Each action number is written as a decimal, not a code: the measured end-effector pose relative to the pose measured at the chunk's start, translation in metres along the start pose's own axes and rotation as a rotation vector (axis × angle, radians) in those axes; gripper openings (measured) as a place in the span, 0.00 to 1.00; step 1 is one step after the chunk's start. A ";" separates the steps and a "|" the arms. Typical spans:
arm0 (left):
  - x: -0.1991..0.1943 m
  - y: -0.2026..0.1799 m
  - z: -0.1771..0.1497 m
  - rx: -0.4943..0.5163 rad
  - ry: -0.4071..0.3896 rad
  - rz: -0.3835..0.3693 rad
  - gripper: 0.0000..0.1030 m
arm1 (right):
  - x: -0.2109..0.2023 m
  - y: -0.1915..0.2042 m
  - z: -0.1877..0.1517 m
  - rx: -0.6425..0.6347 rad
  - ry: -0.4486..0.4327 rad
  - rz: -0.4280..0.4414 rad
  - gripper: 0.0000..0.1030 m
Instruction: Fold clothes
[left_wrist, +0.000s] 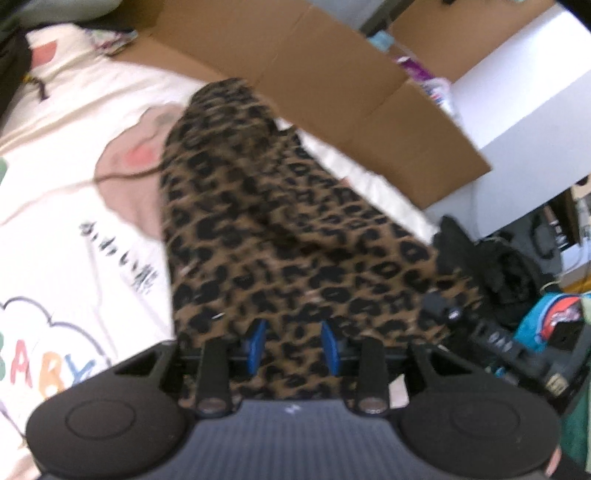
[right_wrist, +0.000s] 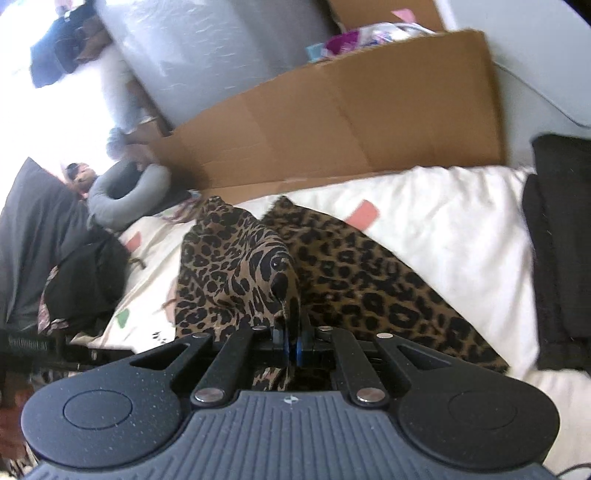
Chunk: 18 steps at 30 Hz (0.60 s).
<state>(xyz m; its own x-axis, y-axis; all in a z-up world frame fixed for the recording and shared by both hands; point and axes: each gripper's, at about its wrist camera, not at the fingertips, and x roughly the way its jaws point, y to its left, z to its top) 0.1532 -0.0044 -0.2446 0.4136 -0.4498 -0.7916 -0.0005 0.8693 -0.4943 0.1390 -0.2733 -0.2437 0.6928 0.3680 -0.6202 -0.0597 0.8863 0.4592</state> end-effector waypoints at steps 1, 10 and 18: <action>0.002 0.003 -0.002 0.003 0.012 0.007 0.36 | 0.001 -0.005 -0.001 0.011 0.004 -0.009 0.02; 0.013 0.025 -0.018 0.020 0.079 0.085 0.41 | 0.023 -0.057 -0.019 0.176 0.062 -0.071 0.02; 0.022 0.034 -0.024 0.037 0.147 0.100 0.42 | 0.024 -0.079 -0.030 0.252 0.077 -0.100 0.01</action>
<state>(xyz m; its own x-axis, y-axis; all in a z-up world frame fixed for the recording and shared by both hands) 0.1401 0.0103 -0.2877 0.2756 -0.3834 -0.8815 -0.0007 0.9169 -0.3991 0.1382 -0.3256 -0.3138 0.6293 0.3112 -0.7122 0.1933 0.8249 0.5312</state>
